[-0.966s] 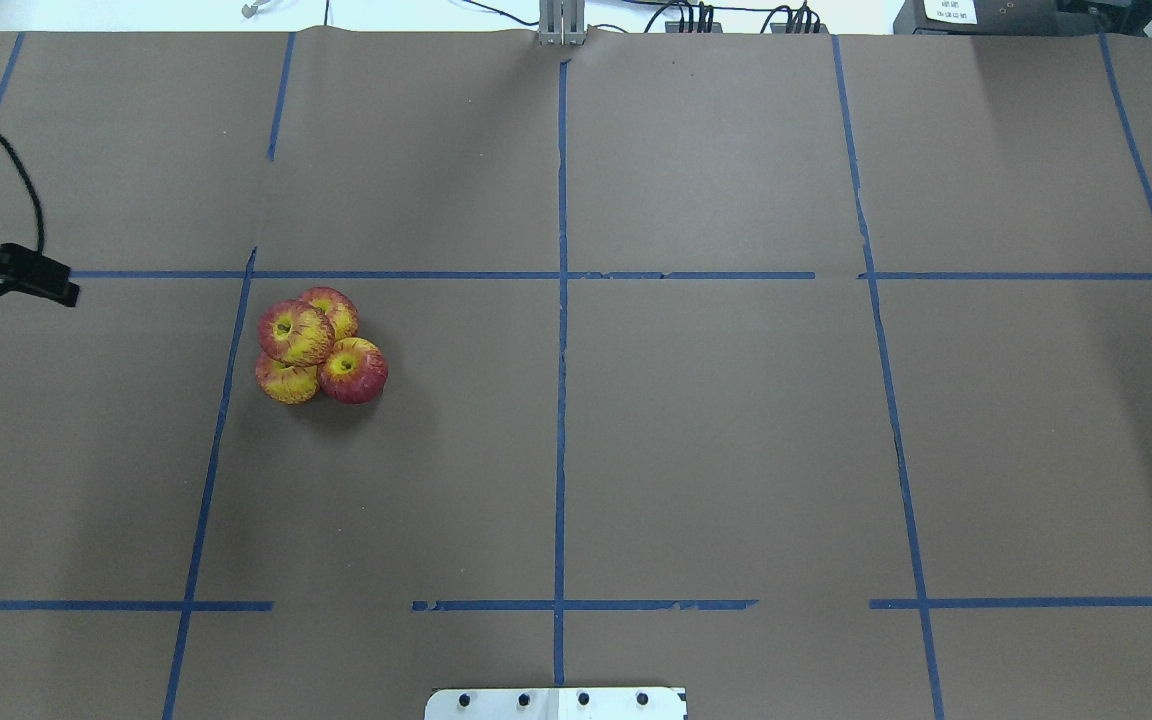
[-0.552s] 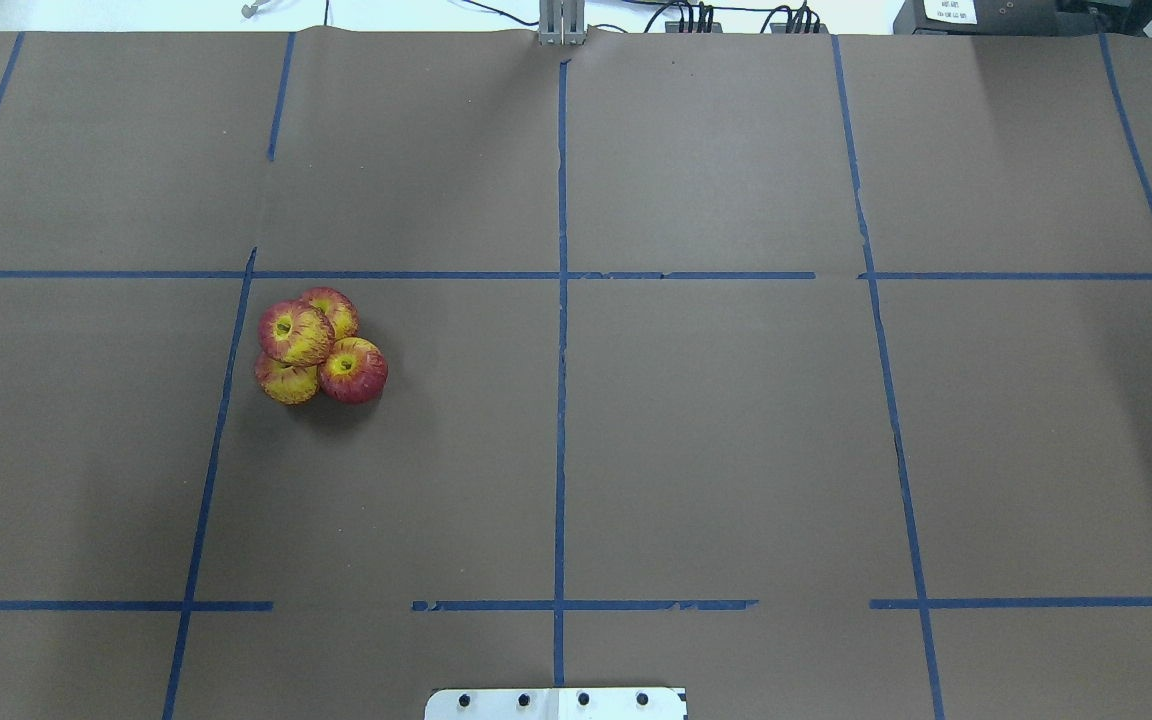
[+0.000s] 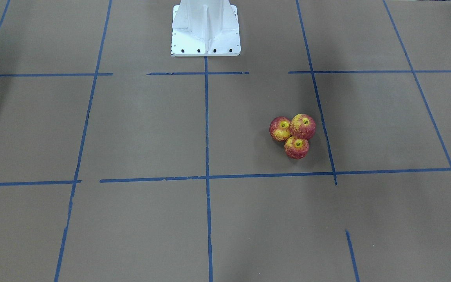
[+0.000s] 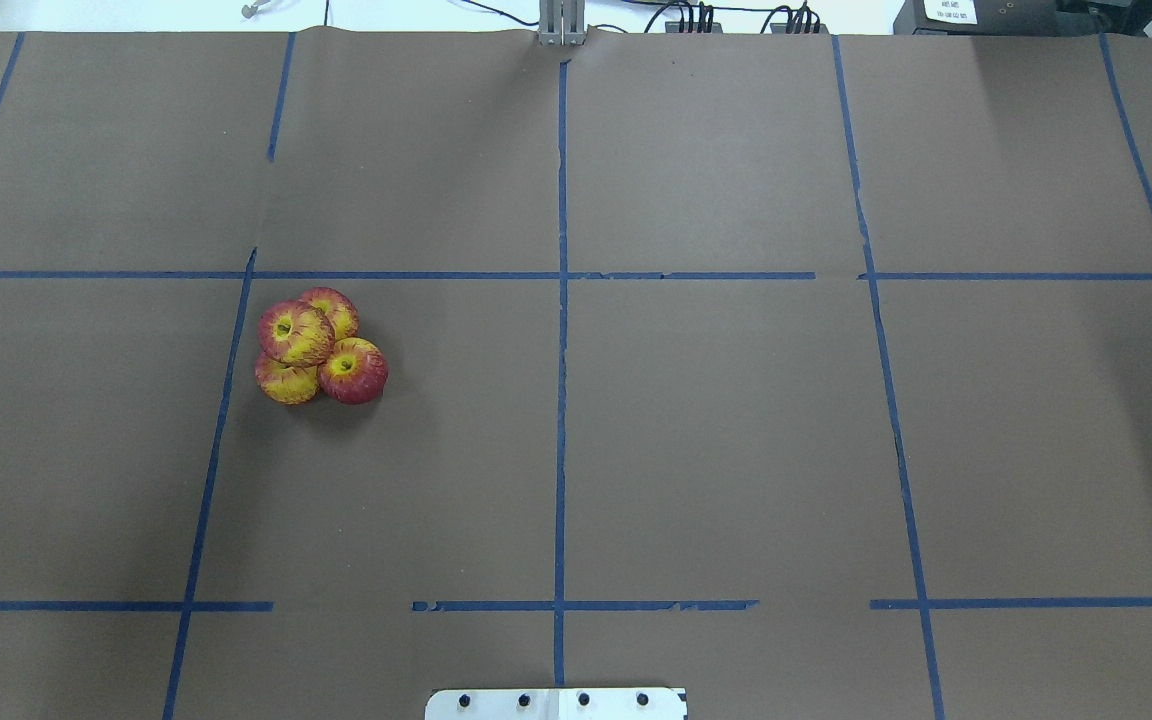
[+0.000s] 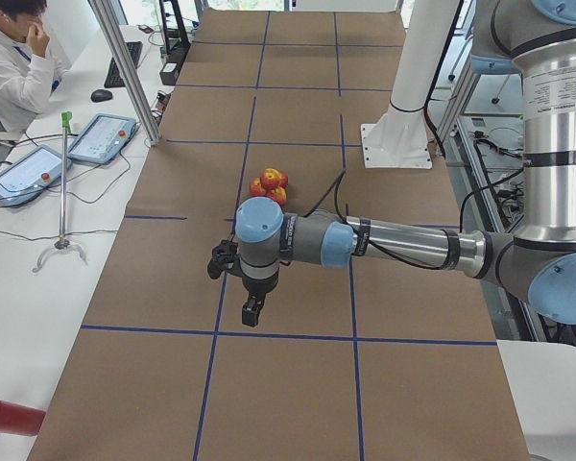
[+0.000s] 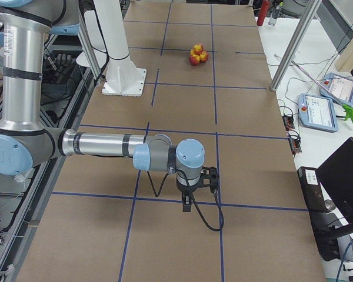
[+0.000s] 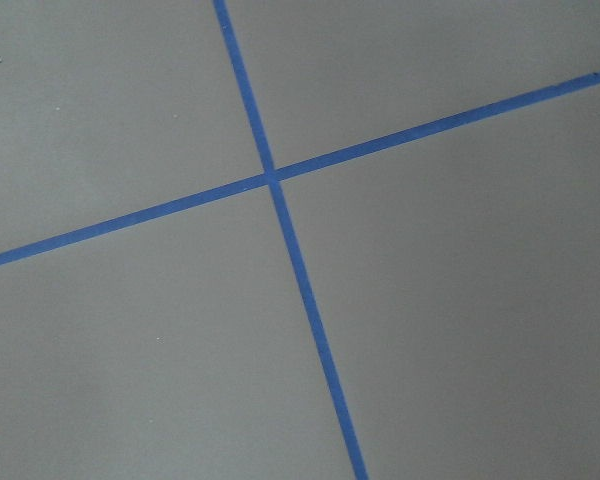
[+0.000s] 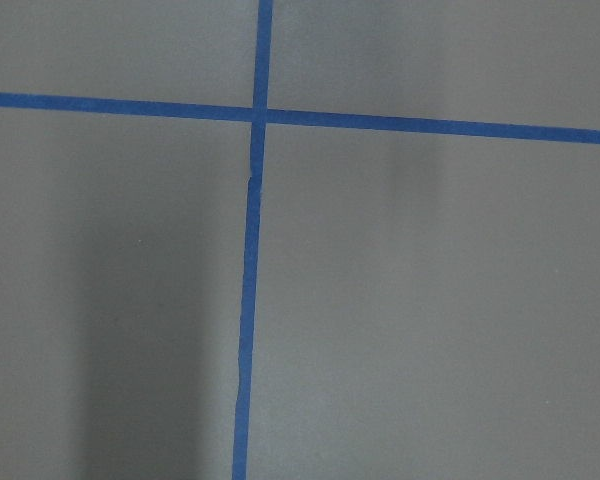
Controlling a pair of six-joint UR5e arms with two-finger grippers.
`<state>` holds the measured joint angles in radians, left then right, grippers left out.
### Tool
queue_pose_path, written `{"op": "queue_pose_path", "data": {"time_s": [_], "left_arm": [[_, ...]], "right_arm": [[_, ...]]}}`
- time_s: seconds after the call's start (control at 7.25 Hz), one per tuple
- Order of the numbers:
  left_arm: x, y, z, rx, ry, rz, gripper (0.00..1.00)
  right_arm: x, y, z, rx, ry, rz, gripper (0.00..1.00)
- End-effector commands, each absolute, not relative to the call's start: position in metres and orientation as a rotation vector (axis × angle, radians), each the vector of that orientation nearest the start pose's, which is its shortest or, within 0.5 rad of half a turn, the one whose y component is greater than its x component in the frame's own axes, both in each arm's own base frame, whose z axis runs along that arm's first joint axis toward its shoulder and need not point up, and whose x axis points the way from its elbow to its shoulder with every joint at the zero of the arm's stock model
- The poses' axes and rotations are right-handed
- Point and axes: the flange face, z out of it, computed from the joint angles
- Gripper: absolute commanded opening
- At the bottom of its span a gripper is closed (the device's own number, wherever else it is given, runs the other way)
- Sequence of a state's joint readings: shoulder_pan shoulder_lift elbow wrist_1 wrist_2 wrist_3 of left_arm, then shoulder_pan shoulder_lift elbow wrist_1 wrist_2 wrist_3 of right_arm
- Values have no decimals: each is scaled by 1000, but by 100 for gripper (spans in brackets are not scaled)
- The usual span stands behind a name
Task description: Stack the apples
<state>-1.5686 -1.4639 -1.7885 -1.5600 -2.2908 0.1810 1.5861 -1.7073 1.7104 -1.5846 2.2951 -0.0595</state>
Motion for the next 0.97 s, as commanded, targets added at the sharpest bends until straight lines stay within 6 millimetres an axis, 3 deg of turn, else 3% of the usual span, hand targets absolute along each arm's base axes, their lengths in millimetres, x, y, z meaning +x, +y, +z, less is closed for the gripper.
{"op": "queue_pose_path", "data": {"time_s": [0.0, 0.14, 0.28, 0.83], "left_arm": [[-80, -452, 609, 137, 717, 190, 100], [-81, -444, 610, 123, 720, 176, 100], [-82, -433, 625, 100, 724, 170, 100], [-81, -435, 614, 123, 723, 179, 100]], "right_arm": [[74, -432, 658, 17, -724, -39, 100], [74, -432, 658, 16, -724, -37, 100], [74, -432, 658, 17, -724, -39, 100], [74, -432, 658, 16, -724, -37, 100]]}}
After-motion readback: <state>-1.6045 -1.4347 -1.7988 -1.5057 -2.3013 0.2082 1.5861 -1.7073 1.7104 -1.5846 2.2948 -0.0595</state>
